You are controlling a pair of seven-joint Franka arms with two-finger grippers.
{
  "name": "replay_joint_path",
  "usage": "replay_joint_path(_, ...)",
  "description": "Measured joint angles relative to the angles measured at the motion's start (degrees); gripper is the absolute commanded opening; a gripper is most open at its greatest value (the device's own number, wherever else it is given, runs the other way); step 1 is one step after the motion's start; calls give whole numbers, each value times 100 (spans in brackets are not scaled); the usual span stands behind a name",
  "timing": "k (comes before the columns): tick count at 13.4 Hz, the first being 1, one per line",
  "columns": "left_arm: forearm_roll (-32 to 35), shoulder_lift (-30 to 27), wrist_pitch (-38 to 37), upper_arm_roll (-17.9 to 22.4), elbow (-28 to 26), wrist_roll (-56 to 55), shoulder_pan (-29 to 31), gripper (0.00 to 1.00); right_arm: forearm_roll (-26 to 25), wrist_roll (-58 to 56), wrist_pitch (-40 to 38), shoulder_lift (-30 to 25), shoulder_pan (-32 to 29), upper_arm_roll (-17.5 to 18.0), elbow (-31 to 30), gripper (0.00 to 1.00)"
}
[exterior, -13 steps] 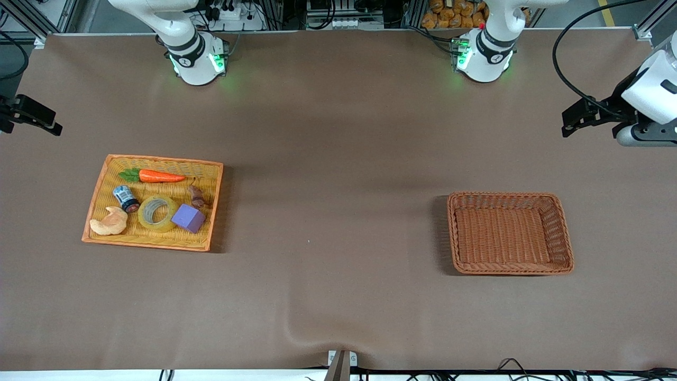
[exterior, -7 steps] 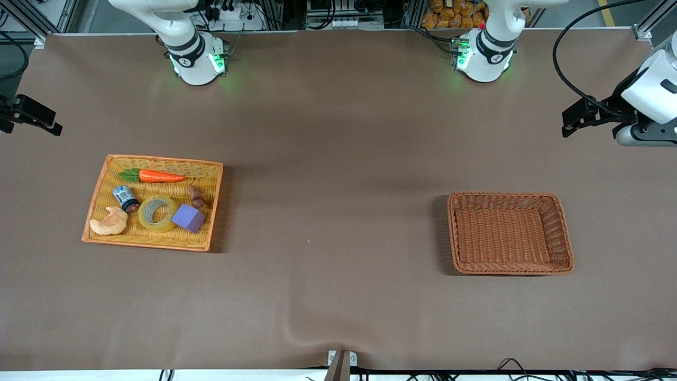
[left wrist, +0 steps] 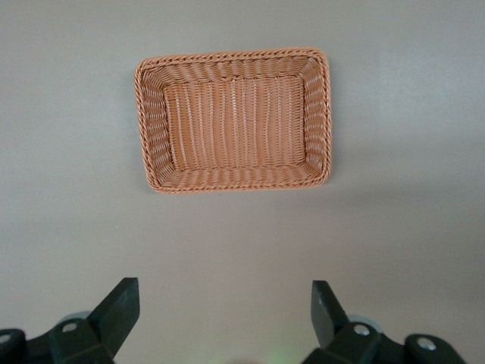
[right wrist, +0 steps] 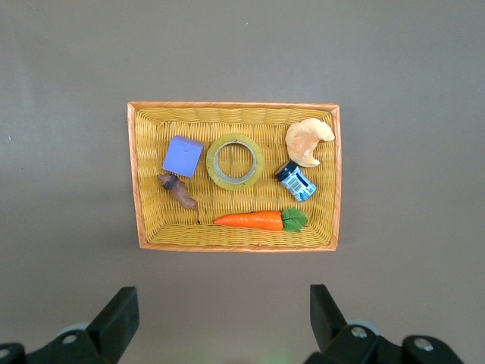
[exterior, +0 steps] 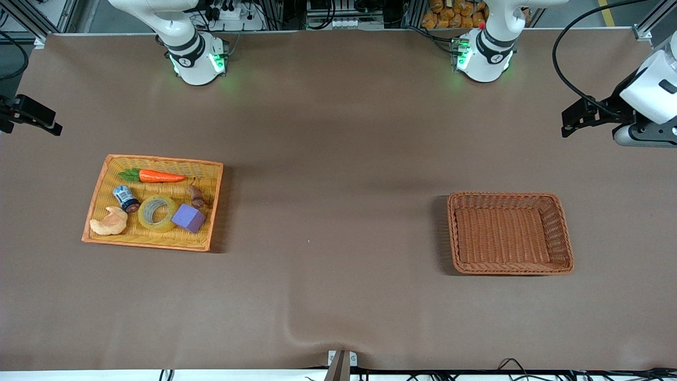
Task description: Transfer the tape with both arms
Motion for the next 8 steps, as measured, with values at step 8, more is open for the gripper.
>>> replay_joint_path(8,0,0,6,15,-8,88,57,100,0,0,1,0,0,8,1,100)
